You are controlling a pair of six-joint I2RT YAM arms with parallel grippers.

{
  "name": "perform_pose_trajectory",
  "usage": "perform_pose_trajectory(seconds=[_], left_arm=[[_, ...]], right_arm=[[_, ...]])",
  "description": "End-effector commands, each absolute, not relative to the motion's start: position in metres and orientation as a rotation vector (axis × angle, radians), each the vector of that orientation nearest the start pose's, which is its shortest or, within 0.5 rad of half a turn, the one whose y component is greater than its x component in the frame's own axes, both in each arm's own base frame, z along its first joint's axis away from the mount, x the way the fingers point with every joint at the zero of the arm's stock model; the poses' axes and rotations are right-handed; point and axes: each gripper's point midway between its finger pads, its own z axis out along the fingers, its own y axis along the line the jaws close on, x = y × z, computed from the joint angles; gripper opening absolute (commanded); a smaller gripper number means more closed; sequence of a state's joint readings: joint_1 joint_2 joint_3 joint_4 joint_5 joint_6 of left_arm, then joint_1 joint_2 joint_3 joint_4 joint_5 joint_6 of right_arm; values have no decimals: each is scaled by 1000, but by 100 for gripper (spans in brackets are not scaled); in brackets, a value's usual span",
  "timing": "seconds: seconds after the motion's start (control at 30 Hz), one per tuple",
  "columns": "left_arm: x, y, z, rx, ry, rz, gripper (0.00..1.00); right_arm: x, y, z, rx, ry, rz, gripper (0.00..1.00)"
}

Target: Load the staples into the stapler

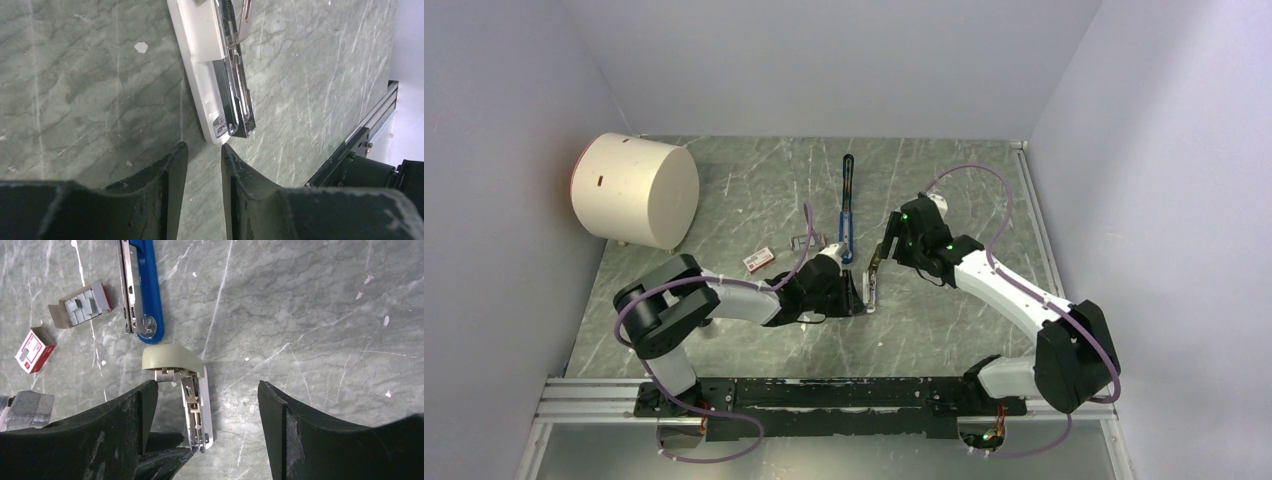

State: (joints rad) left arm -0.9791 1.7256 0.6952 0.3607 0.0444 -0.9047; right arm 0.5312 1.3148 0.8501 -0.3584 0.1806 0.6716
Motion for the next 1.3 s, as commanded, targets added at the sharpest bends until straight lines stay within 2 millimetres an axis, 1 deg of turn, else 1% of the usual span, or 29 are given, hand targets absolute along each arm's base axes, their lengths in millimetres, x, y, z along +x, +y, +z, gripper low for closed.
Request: perform_pose_trajectory(seconds=[0.0, 0.13, 0.2, 0.37, 0.47, 0.57, 0.7, 0.73, 0.83, 0.93, 1.03, 1.1, 1.13, 1.2, 1.27], left_arm=[[184, -331, -14, 151, 2596, -761, 38], [188, -328, -13, 148, 2584, -728, 36], [189, -328, -14, 155, 2583, -718, 32], [191, -329, -15, 164, 2585, -705, 29], [195, -327, -10, 159, 2562, -697, 29], [200, -322, -1, 144, 2529, -665, 29], [209, -312, 14, 117, 2472, -622, 31], [212, -309, 20, 108, 2451, -607, 32], [223, -294, 48, 68, 2380, -537, 38], [232, -271, 78, 12, 2301, -450, 44], [240, -249, 112, -53, 2205, -395, 51], [243, -234, 134, -100, 2146, -369, 55], [245, -226, 143, -125, 2115, -350, 56], [245, -215, 161, -151, 2066, -350, 59], [245, -206, 177, -183, 2021, -363, 61]], right_arm=[[296, 168, 111, 232, 2401, 361, 77], [291, 168, 110, 210, 2414, 364, 77], [288, 168, 108, 202, 2424, 369, 77], [283, 175, 108, 175, 2442, 384, 76], [280, 177, 111, 158, 2443, 369, 75], [274, 179, 109, 142, 2453, 346, 75], [264, 185, 98, 109, 2478, 304, 73], [261, 189, 95, 91, 2483, 290, 73], [255, 200, 88, 67, 2489, 232, 72], [250, 205, 77, 73, 2512, 165, 69], [250, 211, 68, 79, 2530, 125, 55], [251, 212, 64, 82, 2534, 88, 50], [252, 214, 64, 79, 2532, 73, 50], [255, 216, 60, 76, 2533, 51, 50], [258, 220, 59, 65, 2531, 49, 52]])
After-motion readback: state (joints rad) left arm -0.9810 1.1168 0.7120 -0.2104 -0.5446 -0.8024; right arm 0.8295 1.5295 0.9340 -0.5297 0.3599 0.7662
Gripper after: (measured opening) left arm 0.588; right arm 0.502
